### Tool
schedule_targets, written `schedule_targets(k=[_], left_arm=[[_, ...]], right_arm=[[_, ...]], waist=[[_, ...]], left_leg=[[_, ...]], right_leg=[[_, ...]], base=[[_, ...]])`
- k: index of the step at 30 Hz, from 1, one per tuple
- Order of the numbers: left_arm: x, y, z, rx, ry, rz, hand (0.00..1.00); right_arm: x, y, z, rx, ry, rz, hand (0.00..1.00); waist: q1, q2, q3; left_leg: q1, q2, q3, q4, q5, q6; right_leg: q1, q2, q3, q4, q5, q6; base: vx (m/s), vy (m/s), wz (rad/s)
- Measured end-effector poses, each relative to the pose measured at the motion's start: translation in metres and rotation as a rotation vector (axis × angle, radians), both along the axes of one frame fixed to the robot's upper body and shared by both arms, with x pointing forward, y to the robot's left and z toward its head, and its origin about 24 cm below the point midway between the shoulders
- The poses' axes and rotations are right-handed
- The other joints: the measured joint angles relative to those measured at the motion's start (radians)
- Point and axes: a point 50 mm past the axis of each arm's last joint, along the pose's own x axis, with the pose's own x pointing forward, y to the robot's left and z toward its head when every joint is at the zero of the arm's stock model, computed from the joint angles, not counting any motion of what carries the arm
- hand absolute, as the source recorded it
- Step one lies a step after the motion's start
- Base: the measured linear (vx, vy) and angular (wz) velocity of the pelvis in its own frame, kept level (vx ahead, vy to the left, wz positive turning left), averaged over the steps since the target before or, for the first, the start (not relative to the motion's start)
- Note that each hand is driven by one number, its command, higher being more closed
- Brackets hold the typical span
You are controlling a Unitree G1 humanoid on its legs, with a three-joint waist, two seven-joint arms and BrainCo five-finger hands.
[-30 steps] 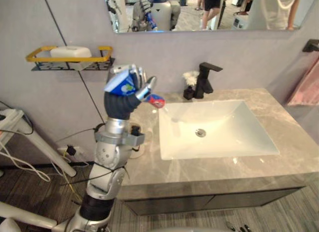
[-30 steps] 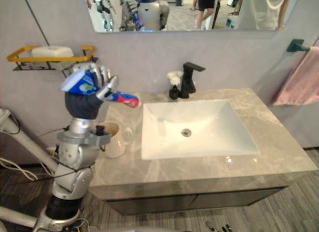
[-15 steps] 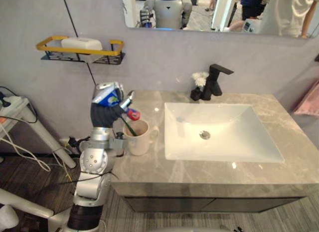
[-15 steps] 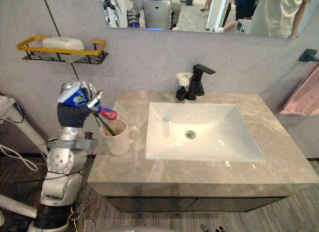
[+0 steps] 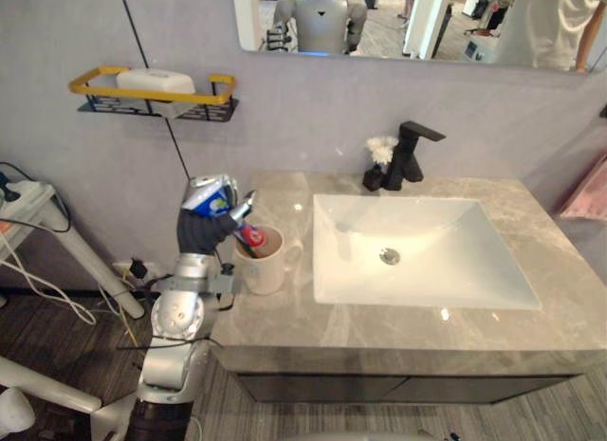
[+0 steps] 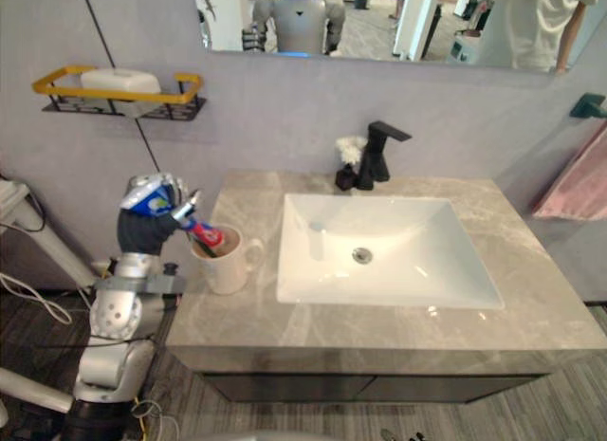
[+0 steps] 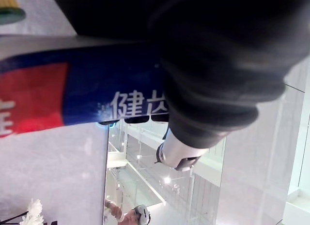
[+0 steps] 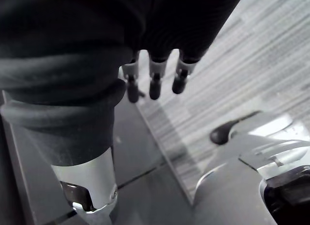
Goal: Organize washtable
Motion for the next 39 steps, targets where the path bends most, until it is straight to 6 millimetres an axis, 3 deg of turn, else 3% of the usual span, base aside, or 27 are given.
schedule_targets(k=[3, 4, 26, 30, 34, 39], left_arm=[[0.000, 0.000, -0.001, 0.006, 0.007, -0.007, 1.00], [0.000, -0.001, -0.001, 0.013, 0.007, -0.017, 0.00], [0.004, -0.001, -0.005, 0.049, 0.036, -0.038, 0.00], [0.006, -0.003, 0.004, 0.046, -0.006, -0.039, 0.00], [-0.005, -0.007, 0.029, 0.043, -0.130, -0.038, 0.00], [-0.014, -0.003, 0.043, 0.033, -0.213, 0.002, 0.00]], right_arm=[[0.000, 0.000, 0.000, 0.000, -0.001, 0.002, 0.00], [0.001, 0.001, 0.000, 0.001, -0.001, 0.005, 0.00], [0.004, 0.006, -0.001, 0.018, -0.005, 0.044, 0.00], [0.005, 0.006, -0.001, 0.026, -0.011, 0.049, 0.00], [0.007, 0.006, -0.001, 0.027, -0.016, 0.048, 0.00], [0.009, 0.007, -0.001, 0.031, -0.020, 0.047, 0.00]], waist=[[0.000, 0.000, 0.001], [0.000, 0.000, 0.001], [-0.001, 0.002, 0.003], [-0.001, 0.003, 0.004], [-0.002, 0.004, 0.005], [-0.002, 0.000, 0.017]], left_leg=[[0.000, 0.000, 0.000, 0.000, 0.000, 0.000], [0.000, 0.000, 0.000, 0.000, 0.000, 0.000], [0.001, 0.000, 0.000, 0.001, 0.000, 0.000], [0.001, 0.000, -0.001, 0.001, 0.000, 0.000], [0.001, 0.000, -0.002, 0.000, 0.000, 0.000], [0.014, 0.000, -0.020, 0.000, 0.001, -0.001]], right_leg=[[0.000, 0.000, 0.000, 0.000, 0.000, 0.000], [0.000, 0.000, 0.000, 0.000, 0.000, 0.000], [0.002, 0.000, 0.000, 0.000, 0.000, 0.000], [0.002, 0.000, -0.001, 0.000, 0.000, 0.000], [0.003, 0.000, -0.002, -0.002, 0.000, 0.000], [0.030, -0.001, -0.021, -0.015, 0.000, 0.000]], base=[[0.00, 0.000, 0.00], [0.00, 0.000, 0.00], [0.00, 0.000, 0.00], [0.00, 0.000, 0.00], [0.00, 0.000, 0.00], [-0.01, -0.007, 0.10]])
